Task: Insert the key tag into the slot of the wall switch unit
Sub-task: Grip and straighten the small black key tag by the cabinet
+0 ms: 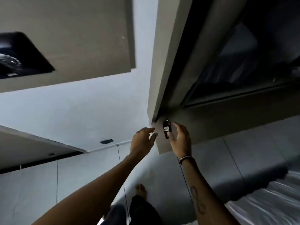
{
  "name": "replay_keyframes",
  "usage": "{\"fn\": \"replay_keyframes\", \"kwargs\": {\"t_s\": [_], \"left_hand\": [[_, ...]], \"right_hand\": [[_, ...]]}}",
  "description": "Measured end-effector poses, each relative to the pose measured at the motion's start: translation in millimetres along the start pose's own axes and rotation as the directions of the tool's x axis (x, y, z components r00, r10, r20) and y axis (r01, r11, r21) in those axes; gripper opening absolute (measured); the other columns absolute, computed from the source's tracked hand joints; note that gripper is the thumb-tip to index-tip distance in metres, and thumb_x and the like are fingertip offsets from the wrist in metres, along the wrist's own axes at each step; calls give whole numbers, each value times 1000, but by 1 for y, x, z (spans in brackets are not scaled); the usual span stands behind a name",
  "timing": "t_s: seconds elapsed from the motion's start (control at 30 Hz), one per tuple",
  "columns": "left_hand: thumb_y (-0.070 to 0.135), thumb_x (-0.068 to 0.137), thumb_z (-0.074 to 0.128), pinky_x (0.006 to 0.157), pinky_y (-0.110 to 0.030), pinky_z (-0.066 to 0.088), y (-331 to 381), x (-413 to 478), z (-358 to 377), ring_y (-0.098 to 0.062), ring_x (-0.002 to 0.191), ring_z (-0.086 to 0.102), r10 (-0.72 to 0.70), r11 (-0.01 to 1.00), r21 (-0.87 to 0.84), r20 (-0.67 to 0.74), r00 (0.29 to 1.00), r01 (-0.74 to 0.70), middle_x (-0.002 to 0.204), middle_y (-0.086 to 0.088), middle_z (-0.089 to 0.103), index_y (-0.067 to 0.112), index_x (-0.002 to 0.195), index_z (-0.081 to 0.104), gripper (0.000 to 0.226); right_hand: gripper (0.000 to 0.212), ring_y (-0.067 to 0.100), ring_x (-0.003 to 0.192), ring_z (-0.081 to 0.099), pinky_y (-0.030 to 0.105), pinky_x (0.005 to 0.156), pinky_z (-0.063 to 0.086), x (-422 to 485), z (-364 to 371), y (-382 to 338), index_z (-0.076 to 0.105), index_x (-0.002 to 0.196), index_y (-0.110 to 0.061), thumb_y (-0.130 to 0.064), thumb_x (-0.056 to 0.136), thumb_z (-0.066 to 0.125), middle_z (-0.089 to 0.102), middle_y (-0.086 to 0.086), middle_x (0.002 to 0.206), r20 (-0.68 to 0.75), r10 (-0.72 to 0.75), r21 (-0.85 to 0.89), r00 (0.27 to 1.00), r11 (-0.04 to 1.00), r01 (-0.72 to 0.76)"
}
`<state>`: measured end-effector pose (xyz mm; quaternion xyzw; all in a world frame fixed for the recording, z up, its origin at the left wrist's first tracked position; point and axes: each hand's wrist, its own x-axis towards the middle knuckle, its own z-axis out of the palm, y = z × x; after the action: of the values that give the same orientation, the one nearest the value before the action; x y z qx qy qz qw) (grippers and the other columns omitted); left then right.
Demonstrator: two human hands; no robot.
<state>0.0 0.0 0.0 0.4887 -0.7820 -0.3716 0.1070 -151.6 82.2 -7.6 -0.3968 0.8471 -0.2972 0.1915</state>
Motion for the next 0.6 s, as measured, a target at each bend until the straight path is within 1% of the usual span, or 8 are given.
{"fn": "replay_keyframes", "kwargs": {"t_s": [0.1,0.23,0.3,0.37,0.43,0.5,0.53,0.6], "left_hand": [[26,103,68,84,-23,52,-2,23,32,-21,96,82,-81,994,-65,28,996,83,125,1,81,19,118,81,21],[7,102,59,71,-30,61,-1,48,59,-30,89,79,-130,990,-44,66,989,133,112,-6,84,14,102,83,25],[6,102,55,52,-18,44,-2,60,68,-33,81,75,-155,988,5,75,985,155,99,-11,82,11,102,79,25],[6,103,56,47,-13,30,-5,71,78,-26,72,66,-173,985,5,54,983,173,97,-13,80,9,111,77,23],[5,102,60,52,-17,44,-6,78,83,-27,77,67,-224,973,-44,50,973,226,105,-16,80,5,119,75,23],[1,100,62,69,-36,62,-5,82,85,-37,92,74,-273,955,-105,44,961,277,112,-19,79,2,123,71,24],[-1,100,63,77,-41,65,-5,84,87,-39,97,75,-287,947,-138,45,957,290,114,-20,78,2,123,71,25],[-3,100,62,79,-40,64,-5,86,91,-39,99,75,-316,929,-194,29,948,316,115,-19,79,3,122,72,25]], "right_hand": [[55,32,135,59,54,110,54,22,17,21,54,147,-16,-13,96,73,57,12,147,75,119,82,990,989,-125],[54,34,128,63,54,106,56,48,38,33,57,146,-16,-16,95,75,62,14,142,114,135,66,984,987,-143],[51,35,127,64,53,105,56,58,46,34,57,145,-17,-18,97,72,64,13,141,130,138,28,982,989,-143],[47,35,126,65,52,106,56,68,55,37,58,144,-17,-18,98,69,66,12,139,131,164,10,978,986,-166],[44,35,125,66,51,105,57,72,59,37,58,143,-18,-15,100,66,68,12,136,132,193,3,972,981,-195],[40,35,122,68,51,103,59,75,61,37,61,140,-18,-12,101,64,70,12,133,138,210,-4,968,977,-211],[37,36,120,69,50,101,60,76,62,36,64,137,-17,-10,101,63,72,12,131,142,212,-9,967,977,-213],[30,36,115,71,50,97,61,77,65,36,70,127,-16,-7,100,61,74,12,125,135,220,-10,966,975,-221]]}}
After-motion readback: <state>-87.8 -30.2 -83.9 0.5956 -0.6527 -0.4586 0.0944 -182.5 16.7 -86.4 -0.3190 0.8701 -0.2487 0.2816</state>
